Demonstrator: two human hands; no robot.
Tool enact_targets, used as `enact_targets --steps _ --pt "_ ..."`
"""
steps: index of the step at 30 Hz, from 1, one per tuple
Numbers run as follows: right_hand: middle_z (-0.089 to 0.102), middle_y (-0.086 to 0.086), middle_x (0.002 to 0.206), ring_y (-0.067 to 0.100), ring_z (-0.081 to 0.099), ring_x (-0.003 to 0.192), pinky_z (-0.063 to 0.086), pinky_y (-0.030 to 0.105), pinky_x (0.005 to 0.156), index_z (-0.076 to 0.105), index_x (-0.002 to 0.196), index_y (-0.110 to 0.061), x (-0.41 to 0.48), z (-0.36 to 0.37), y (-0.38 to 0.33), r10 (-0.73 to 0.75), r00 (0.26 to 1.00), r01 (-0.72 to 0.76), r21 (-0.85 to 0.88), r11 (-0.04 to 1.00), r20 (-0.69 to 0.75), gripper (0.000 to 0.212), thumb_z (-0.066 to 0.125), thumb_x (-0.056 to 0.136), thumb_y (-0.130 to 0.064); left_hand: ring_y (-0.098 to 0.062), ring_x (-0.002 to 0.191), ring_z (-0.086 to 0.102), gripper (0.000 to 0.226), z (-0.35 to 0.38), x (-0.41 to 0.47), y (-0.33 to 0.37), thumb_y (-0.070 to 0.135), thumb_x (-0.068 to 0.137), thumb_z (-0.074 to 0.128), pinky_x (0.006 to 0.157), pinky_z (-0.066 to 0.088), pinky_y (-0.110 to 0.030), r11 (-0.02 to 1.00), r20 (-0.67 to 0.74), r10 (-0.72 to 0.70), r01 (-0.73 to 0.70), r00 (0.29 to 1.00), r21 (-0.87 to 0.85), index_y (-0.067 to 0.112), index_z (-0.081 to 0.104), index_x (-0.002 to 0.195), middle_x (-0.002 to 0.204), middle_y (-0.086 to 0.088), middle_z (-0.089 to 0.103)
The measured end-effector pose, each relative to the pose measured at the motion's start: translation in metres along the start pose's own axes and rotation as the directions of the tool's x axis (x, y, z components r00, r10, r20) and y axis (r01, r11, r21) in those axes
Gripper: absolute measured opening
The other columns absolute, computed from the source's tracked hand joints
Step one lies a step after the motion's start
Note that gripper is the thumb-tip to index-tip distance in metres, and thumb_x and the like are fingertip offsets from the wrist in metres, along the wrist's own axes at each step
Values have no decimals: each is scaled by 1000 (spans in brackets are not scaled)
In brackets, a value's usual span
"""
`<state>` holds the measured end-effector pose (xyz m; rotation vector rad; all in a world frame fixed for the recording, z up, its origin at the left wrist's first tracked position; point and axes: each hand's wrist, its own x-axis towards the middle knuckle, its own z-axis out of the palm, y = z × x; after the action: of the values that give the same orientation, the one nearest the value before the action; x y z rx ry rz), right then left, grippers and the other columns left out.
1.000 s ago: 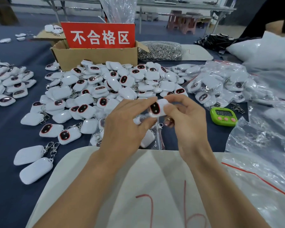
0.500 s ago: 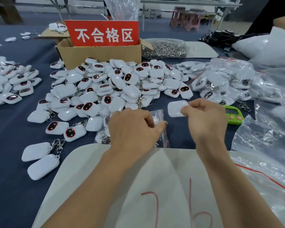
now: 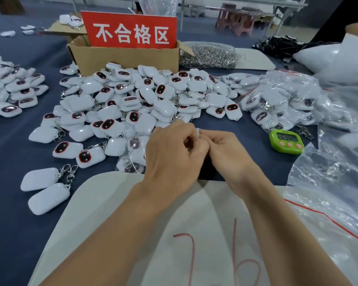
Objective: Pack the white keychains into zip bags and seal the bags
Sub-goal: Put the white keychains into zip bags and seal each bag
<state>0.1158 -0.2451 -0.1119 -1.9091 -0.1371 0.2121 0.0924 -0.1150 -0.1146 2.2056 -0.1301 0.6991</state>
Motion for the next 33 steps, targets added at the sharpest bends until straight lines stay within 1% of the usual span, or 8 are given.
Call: enact_targets --steps 3,9,11,15,19,24,28,33 --pt "76 10 83 7 64 74 50 17 69 79 87 -9 -1 -1 -2 -79 995 73 85 994 65 33 50 93 7 -12 65 44 20 -1 0 -4 16 84 60 61 31 -26 996 -96 23 -30 995 -78 24 50 69 64 16 44" --pt "79 -11 97 -3 64 70 46 13 69 81 95 -30 13 -23 22 15 787 -57 -48 997 -617 35 57 90 -5 -18 70 47 17 -5 8 -12 13 94 50 65 40 -31 950 -294 -157 64 943 -304 15 49 77 72 5 49" --pt "70 -6 121 -7 62 88 42 6 80 70 131 -27 21 -27 30 -25 788 -131 -207 970 -616 43 58 93 -10 -22 71 44 19 -9 11 -14 13 98 46 66 40 -39 937 -366 -192 59 911 -344 13 47 79 75 0 47" --pt "30 5 166 26 25 153 25 44 123 35 159 -21 46 -23 36 -109 876 -140 -464 875 -470 67 57 96 -17 -20 74 43 19 -13 11 -14 12 103 46 70 37 -28 950 -461 -144 -8 876 -312 13 47 84 80 0 47" --pt "9 7 174 27 4 159 14 48 127 17 165 -19 70 -24 37 -101 917 -158 -583 797 -386 79 57 98 -30 -21 79 47 16 -3 2 -9 9 100 55 71 41 -35 991 -226 68 -92 972 -98 11 54 84 83 2 52" --pt "38 12 160 34 34 147 27 47 119 28 159 -13 82 -23 38 -78 893 -211 -566 797 -443 71 58 97 -32 -20 77 47 16 -15 14 -15 11 96 53 70 33 -20 994 -422 -25 -24 906 -110 11 55 80 80 4 50" --pt "64 13 122 37 56 115 45 45 96 60 126 -11 71 -27 35 -139 841 -195 -532 824 -524 32 53 94 -10 -13 73 49 17 -8 9 -16 21 89 59 64 32 -22 994 -88 -90 84 992 -67 21 57 72 70 10 53" --pt "68 5 100 28 59 95 37 36 71 68 104 -16 45 -24 36 -130 860 -140 -473 870 -494 17 52 99 -13 -10 74 51 22 6 4 -21 34 85 67 59 31 -27 986 275 -31 -15 961 166 24 59 67 67 11 52"
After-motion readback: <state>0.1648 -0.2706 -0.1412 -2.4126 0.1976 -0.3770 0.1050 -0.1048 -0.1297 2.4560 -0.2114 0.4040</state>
